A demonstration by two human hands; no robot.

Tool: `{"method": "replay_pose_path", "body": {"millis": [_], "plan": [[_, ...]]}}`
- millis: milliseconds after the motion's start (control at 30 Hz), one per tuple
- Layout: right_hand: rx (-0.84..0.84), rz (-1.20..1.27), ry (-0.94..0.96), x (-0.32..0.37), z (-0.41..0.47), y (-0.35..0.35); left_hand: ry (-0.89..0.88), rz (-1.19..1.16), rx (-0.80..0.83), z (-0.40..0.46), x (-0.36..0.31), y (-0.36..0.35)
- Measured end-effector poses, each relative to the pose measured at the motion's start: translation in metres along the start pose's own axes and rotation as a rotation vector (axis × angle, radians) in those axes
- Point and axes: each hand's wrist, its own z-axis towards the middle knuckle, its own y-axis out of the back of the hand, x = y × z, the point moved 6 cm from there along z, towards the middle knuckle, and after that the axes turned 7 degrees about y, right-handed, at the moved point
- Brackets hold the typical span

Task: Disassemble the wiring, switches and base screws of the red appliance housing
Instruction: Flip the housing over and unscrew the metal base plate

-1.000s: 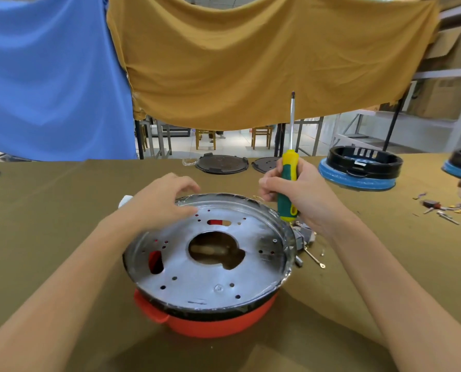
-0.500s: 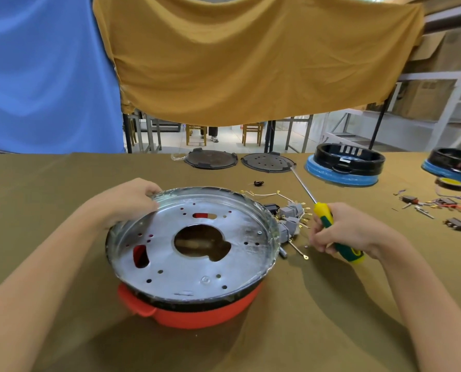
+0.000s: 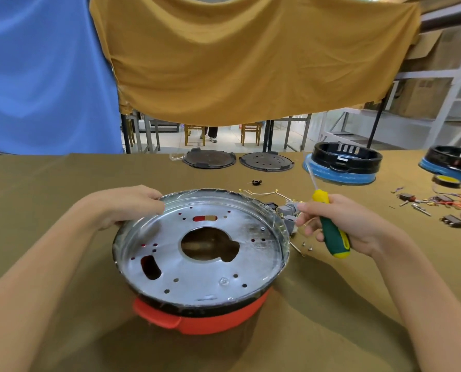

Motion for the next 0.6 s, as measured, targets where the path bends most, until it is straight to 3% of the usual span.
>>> {"method": "replay_pose_path", "body": {"millis": [133,200,467,600], "plan": [[0.277,-0.023,-0.016,0.001,-0.005,-0.034,-0.029,-0.041,-0.026,0.004,0.0,-0.001],[0.317,-0.03,-0.002,0.001,-0.005,-0.04,-0.043,-0.075,0.001,0.003,0.0,0.002],[0.006,0.103,0.126,0.01,0.011,-0.03,-0.028,-0.12,0.291,-0.016,0.004,0.007],[-0.066,0.028,0.142,0.009,0.023,-0.044,-0.022,-0.025,0.269,-0.015,0.004,0.004]]}}
